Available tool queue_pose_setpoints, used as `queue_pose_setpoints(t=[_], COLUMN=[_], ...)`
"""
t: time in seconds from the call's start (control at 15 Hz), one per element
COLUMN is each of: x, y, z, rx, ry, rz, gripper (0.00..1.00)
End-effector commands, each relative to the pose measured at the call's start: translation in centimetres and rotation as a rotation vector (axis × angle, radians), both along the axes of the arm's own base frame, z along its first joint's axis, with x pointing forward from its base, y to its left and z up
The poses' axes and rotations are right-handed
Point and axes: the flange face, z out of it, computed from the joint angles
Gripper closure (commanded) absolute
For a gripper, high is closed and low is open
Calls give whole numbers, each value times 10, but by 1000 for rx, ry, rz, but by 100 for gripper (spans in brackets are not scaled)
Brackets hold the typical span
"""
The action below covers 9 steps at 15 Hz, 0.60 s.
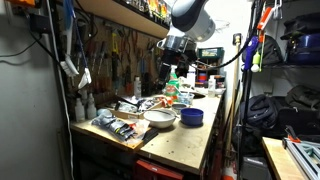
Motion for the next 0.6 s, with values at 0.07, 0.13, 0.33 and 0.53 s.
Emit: queue_pose_setpoints(t=[0.07, 0.13, 0.33, 0.53], x=[-6, -7, -7, -7], y=[1, 1, 1, 1], z=[3, 3, 3, 3], rx=[-2, -3, -3, -3], ry=[-7, -8, -8, -8], rz=[5, 6, 6, 6], gripper=[0, 0, 0, 0])
